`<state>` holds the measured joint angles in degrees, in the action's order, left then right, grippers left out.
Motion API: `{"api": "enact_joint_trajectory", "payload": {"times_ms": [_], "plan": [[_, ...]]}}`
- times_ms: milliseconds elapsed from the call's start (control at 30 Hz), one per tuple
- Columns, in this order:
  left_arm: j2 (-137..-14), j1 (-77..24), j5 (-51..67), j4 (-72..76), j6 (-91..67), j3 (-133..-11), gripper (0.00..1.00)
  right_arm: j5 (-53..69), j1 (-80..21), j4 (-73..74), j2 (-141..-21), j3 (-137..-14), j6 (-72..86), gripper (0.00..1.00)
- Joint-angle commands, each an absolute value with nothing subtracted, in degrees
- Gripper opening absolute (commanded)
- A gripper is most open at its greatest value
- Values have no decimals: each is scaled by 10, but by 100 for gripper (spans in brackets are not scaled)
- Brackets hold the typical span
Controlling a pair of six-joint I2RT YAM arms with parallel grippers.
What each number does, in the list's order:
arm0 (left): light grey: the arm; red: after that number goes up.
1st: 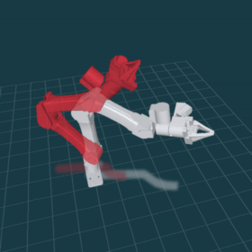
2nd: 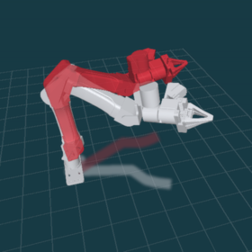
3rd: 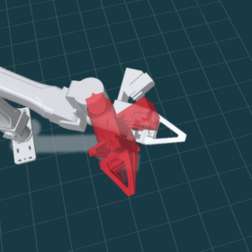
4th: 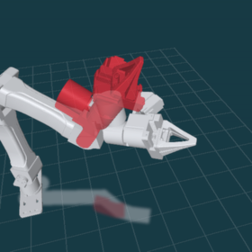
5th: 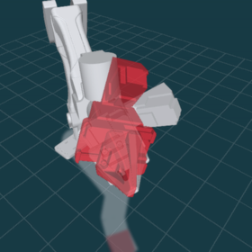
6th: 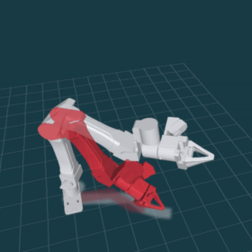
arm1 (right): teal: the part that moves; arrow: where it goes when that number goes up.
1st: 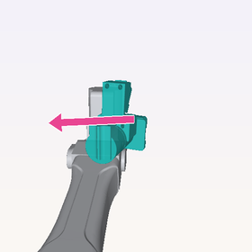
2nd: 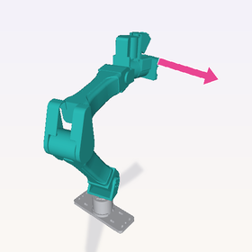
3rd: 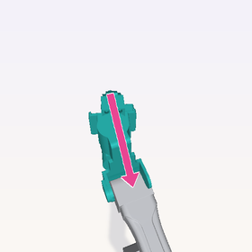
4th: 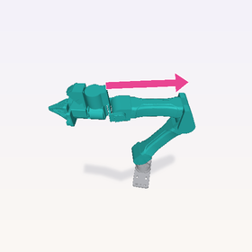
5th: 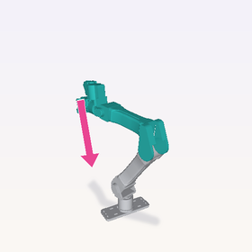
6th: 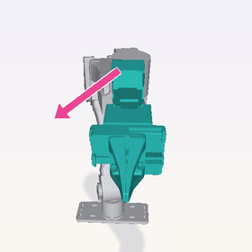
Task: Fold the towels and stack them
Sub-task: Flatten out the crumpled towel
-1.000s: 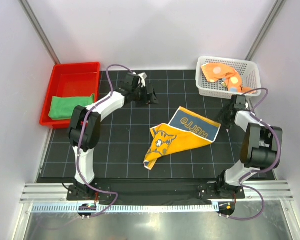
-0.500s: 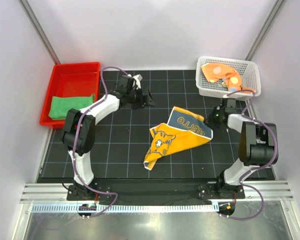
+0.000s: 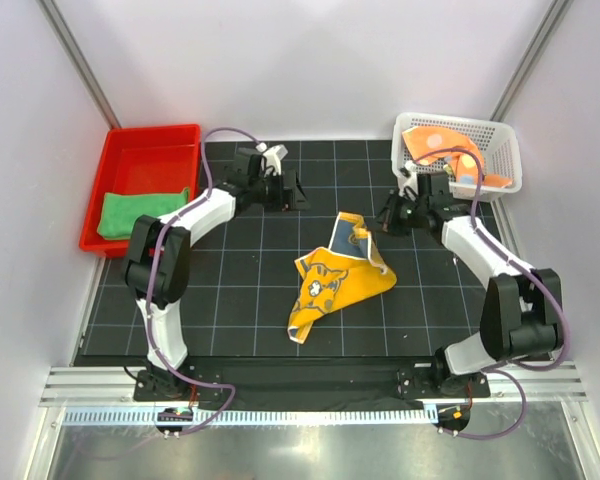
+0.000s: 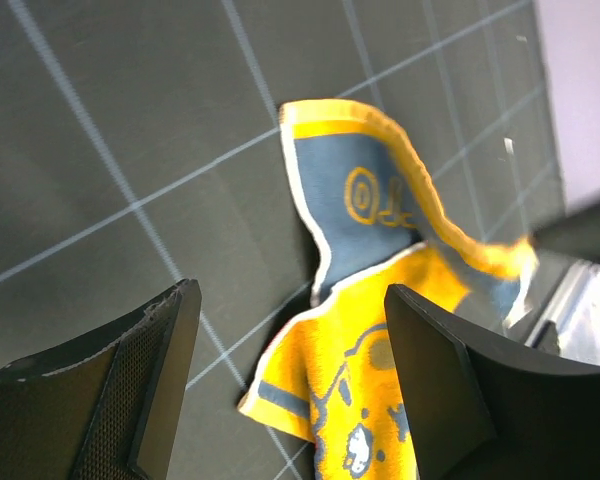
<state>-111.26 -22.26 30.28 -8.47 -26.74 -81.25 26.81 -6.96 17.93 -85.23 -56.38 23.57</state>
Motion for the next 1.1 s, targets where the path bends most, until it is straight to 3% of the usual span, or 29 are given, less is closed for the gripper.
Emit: {"api": "enact_joint_trajectory", "payload": {"times_ms": [0,133,267,433,567,833,1067], "plan": [[-1100,-206,368,-9,-261,-797,79,349,-136,254,-796,-615,214,1],[-1091,-171,408,27,-292,-782,79,449,-216,287,-745,-607,206,1],[-1082,-164,443,64,-318,-771,79,548,-243,166,-661,-551,312,1],[-1087,-164,473,109,-337,-749,79,423,-194,284,-678,-597,242,1],[-1085,-164,468,116,-338,-723,79,354,-114,261,-741,-567,254,1],[-1070,-185,421,60,-267,-679,77,319,-42,193,-882,-555,259,1],[-1074,-199,393,46,-233,-646,77,307,-16,186,-898,-548,253,1]]}}
